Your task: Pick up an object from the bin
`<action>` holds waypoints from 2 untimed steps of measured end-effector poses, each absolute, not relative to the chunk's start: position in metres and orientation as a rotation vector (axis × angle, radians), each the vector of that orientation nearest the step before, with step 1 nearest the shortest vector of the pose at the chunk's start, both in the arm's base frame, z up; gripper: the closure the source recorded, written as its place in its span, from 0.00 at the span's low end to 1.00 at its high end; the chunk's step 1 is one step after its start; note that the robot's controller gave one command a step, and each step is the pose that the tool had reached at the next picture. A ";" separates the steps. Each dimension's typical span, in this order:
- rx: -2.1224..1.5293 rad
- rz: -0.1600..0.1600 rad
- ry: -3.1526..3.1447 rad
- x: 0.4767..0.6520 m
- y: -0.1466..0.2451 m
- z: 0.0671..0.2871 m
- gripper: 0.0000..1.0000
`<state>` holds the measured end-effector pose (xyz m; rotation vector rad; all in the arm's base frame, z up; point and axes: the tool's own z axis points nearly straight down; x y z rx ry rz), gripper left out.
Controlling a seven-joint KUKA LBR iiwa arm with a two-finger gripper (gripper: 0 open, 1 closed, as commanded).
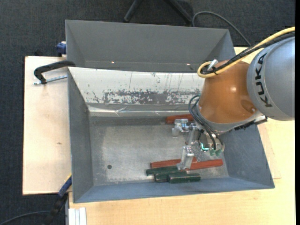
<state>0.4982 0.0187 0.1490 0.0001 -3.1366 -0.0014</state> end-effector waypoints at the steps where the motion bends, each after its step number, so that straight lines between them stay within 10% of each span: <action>1: 0.161 -0.002 -3.132 0.519 0.040 0.074 0.00; 2: 0.487 -0.001 -3.106 0.509 0.049 0.071 0.00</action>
Offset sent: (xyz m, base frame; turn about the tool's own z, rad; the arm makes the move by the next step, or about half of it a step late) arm 0.0220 0.0194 -0.0726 -0.1020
